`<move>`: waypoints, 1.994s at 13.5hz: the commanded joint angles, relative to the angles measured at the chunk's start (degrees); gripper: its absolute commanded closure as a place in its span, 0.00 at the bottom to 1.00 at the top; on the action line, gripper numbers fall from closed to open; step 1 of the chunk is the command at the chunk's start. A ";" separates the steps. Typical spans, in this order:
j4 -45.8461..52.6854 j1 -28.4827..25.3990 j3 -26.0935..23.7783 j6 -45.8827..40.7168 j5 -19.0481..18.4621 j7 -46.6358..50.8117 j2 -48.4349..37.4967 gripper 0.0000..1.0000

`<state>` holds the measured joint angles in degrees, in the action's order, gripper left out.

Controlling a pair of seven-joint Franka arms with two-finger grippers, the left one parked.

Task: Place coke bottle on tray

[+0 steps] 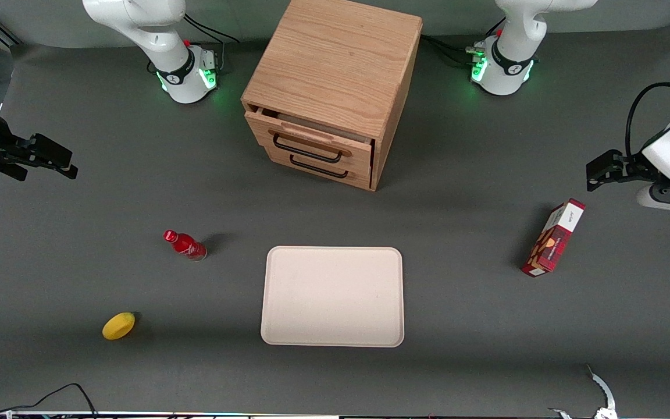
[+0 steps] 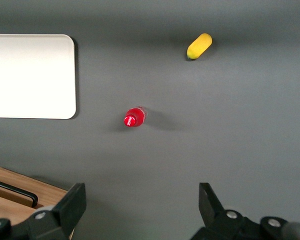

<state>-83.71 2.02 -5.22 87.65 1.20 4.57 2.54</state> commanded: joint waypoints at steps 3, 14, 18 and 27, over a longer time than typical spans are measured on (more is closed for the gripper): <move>-0.76 0.44 -0.58 0.68 1.35 0.44 -0.69 0.00; -0.58 -0.44 -1.19 1.90 1.18 2.63 1.32 0.00; 1.52 -2.11 -1.19 4.19 0.65 4.47 6.24 0.00; 2.76 -2.99 -1.37 7.97 -2.07 5.45 14.68 0.00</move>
<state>-82.46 -0.69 -6.47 95.15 0.64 8.47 14.90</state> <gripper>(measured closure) 0.000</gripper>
